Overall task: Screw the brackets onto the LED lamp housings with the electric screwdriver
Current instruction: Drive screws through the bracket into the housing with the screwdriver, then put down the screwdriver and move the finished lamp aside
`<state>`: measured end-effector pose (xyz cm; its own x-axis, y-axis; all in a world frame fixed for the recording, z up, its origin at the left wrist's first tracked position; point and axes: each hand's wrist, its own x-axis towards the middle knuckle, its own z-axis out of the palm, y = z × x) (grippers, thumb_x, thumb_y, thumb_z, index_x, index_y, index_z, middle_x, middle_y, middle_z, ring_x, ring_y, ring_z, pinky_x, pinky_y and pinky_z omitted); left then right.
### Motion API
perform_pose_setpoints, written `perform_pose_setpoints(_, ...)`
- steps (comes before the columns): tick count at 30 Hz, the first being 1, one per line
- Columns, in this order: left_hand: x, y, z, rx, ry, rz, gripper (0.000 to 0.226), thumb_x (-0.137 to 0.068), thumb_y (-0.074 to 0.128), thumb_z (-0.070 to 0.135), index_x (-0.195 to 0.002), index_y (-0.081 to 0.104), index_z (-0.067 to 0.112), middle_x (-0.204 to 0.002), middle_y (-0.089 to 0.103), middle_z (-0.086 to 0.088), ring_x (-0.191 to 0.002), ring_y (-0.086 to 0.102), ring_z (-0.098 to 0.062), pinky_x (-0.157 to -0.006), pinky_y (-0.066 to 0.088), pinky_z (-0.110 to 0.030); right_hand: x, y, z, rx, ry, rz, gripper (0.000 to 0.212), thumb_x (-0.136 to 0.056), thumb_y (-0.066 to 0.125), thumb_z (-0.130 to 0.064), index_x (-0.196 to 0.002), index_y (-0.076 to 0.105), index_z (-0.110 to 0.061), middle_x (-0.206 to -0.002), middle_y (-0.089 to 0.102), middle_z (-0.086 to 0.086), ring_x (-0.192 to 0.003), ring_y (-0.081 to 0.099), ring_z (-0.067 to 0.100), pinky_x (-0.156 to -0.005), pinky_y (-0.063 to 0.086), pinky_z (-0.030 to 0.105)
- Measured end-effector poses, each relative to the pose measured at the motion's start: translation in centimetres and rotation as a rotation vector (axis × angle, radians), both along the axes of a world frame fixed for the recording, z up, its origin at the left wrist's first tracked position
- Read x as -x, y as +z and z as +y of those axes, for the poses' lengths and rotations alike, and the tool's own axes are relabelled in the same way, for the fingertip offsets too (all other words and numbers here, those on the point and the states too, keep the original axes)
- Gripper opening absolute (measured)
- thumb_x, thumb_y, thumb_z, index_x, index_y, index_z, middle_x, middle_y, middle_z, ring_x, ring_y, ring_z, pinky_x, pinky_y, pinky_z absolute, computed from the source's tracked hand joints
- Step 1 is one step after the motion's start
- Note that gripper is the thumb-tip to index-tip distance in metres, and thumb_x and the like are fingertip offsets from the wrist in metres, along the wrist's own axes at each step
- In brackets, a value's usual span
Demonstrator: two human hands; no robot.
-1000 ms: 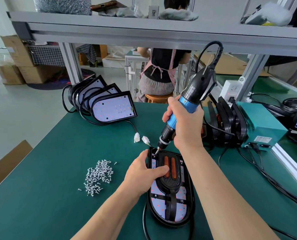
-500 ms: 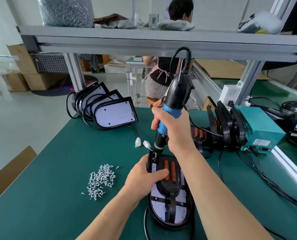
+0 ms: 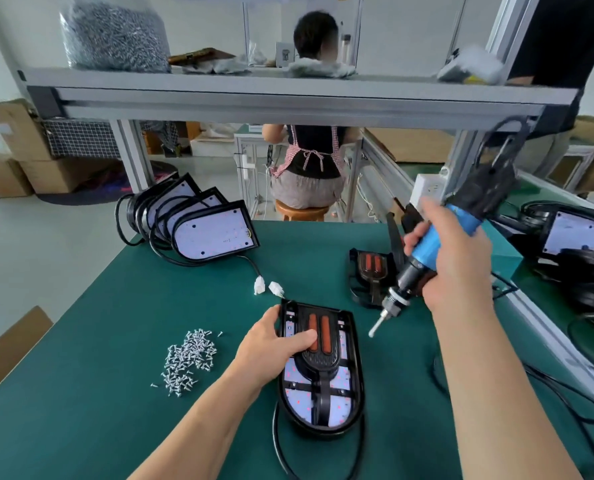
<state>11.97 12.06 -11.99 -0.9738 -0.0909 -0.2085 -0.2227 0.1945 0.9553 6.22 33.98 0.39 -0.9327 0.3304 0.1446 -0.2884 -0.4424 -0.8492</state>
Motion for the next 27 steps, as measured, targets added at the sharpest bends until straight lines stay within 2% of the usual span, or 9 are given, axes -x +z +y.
perform_pose_setpoints(8, -0.1, 0.0, 0.0, -0.026, -0.027, -0.007, 0.047, -0.075, 0.084, 0.034, -0.116, 0.064, 0.028, -0.102, 0.078, 0.011, -0.096, 0.074, -0.012, -0.099, 0.054, -0.043, -1.1, -7.6, 5.2, 0.093, -0.093, -0.298, 0.028, -0.090, 0.076, -0.028, -0.099, 0.056, -0.010, -0.058, 0.060, -0.001, -0.049, 0.059, 0.014, -0.054, 0.051, 0.026)
perform_pose_setpoints(11, -0.2, -0.1, 0.0, -0.021, -0.020, -0.009, 0.042, -0.080, 0.083, 0.031, -0.117, 0.063, 0.028, -0.102, 0.077, 0.011, -0.096, 0.074, -0.012, -0.099, 0.054, -0.041, -0.9, -9.3, 5.8, 0.112, -0.090, -0.370, 0.031, -0.091, 0.076, -0.030, -0.102, 0.056, -0.009, -0.068, 0.062, 0.004, -0.051, 0.062, 0.014, -0.056, 0.053, 0.028)
perform_pose_setpoints(14, -0.3, 0.0, 0.0, -0.037, -0.024, -0.015, 0.042, -0.080, 0.082, 0.029, -0.118, 0.063, 0.028, -0.101, 0.078, 0.010, -0.095, 0.074, -0.013, -0.098, 0.055, -0.041, -0.7, -10.9, 5.6, 0.116, -0.075, -0.447, 0.027, -0.092, 0.076, -0.026, -0.099, 0.057, -0.007, -0.078, 0.063, 0.009, -0.056, 0.066, 0.016, -0.061, 0.055, 0.030)
perform_pose_setpoints(17, -0.2, -0.1, 0.0, -0.036, -0.024, -0.015, 0.044, -0.079, 0.083, 0.030, -0.118, 0.063, 0.028, -0.101, 0.078, 0.011, -0.094, 0.074, -0.012, -0.097, 0.055, -0.041, -0.5, -12.4, 5.0, 0.096, -0.065, -0.468, 0.021, -0.093, 0.073, -0.014, -0.100, 0.056, -0.003, -0.081, 0.061, 0.012, -0.063, 0.065, 0.019, -0.053, 0.055, 0.027)
perform_pose_setpoints(19, -0.1, -0.1, 0.0, -0.034, -0.022, -0.012, 0.046, -0.074, 0.083, 0.034, -0.115, 0.064, 0.029, -0.100, 0.078, 0.010, -0.094, 0.074, -0.013, -0.097, 0.055, -0.041, -0.3, -13.2, 4.6, 0.020, -0.099, -0.473, 0.029, -0.091, 0.074, -0.010, -0.109, 0.053, -0.003, -0.085, 0.062, 0.015, -0.069, 0.065, 0.022, -0.056, 0.056, 0.026)
perform_pose_setpoints(21, -0.2, -0.1, 0.0, -0.026, -0.021, -0.010, 0.047, -0.069, 0.082, 0.038, -0.112, 0.065, 0.030, -0.099, 0.078, 0.011, -0.094, 0.075, -0.013, -0.096, 0.055, -0.040, -0.4, -13.8, 4.3, -0.158, -0.146, -0.518, 0.039, -0.088, 0.076, -0.016, -0.113, 0.049, -0.004, -0.091, 0.066, 0.017, -0.077, 0.065, 0.026, -0.071, 0.054, 0.034)
perform_pose_setpoints(22, -0.2, -0.2, -0.1, -0.023, -0.021, -0.008, 0.045, -0.070, 0.082, 0.037, -0.111, 0.065, 0.030, -0.099, 0.078, 0.011, -0.093, 0.075, -0.012, -0.095, 0.055, -0.039, -0.5, -14.0, 4.3, -0.271, -0.182, -0.551, 0.041, -0.086, 0.077, -0.021, -0.111, 0.049, -0.004, -0.093, 0.066, 0.017, -0.078, 0.063, 0.026, -0.074, 0.050, 0.035)
perform_pose_setpoints(25, -0.2, -0.3, -0.1, -0.024, -0.019, -0.002, 0.039, -0.079, 0.083, 0.031, -0.113, 0.065, 0.030, -0.098, 0.078, 0.012, -0.091, 0.075, -0.010, -0.093, 0.056, -0.037, -1.0, -14.1, 4.2, -0.512, -0.254, -0.591, 0.038, -0.087, 0.075, -0.032, -0.093, 0.045, -0.010, -0.085, 0.055, 0.009, -0.067, 0.050, 0.024, -0.057, 0.037, 0.033)
perform_pose_setpoints(27, -0.2, -0.2, -0.1, -0.026, -0.020, -0.001, 0.037, -0.080, 0.082, 0.031, -0.113, 0.065, 0.031, -0.099, 0.078, 0.012, -0.092, 0.075, -0.011, -0.095, 0.055, -0.039, -1.2, -14.2, 4.2, -0.610, -0.264, -0.554, 0.038, -0.089, 0.072, -0.033, -0.083, 0.040, -0.013, -0.089, 0.047, 0.008, -0.066, 0.044, 0.027, -0.055, 0.035, 0.032)
